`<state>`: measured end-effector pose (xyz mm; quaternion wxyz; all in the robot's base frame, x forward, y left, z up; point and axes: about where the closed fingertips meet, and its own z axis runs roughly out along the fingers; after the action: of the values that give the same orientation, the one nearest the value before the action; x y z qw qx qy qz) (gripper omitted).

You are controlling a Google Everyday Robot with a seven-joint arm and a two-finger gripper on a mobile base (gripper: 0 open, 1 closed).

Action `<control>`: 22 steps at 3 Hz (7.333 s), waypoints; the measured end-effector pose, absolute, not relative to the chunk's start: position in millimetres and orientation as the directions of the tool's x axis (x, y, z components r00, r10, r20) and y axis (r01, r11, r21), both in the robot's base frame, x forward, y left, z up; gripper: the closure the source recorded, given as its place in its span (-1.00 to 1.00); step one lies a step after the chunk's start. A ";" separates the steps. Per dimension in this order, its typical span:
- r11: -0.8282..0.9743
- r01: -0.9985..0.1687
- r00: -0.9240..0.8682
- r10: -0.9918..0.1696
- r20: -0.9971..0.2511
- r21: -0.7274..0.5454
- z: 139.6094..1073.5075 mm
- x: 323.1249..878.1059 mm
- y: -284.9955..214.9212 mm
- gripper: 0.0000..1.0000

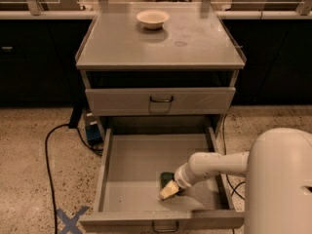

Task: Pick sponge from middle drawer and place on counter

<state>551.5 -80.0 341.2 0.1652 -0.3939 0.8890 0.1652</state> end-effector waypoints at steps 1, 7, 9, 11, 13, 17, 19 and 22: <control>0.635 -0.755 -0.635 -0.646 -0.424 0.164 341.2 551.5 -80.0 -0.16; 0.431 -0.870 -0.424 -0.405 -0.810 0.240 716.2 612.0 -81.7 1.00; 0.379 -0.889 -0.412 -0.421 -0.808 0.256 740.2 603.5 -81.7 1.00; 0.343 -0.912 -0.364 -0.417 -0.833 0.227 839.4 633.5 -95.2 1.00; 0.221 -0.915 -0.397 -0.344 -0.851 0.338 894.6 671.3 -81.1 1.00; 0.325 -0.930 -0.258 -0.245 -0.935 0.171 956.0 729.0 -107.1 1.00; 0.619 -0.782 -0.300 -0.268 -0.916 0.075 928.3 806.4 -160.4 1.00; 0.751 -0.659 -0.420 -0.325 -0.847 0.038 880.1 853.0 -166.7 1.00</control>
Offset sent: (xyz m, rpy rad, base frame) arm 0.0000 0.0000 0.0000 0.0000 0.0000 0.0000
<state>853.0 -166.7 880.1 0.4478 -0.2995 0.8217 0.1861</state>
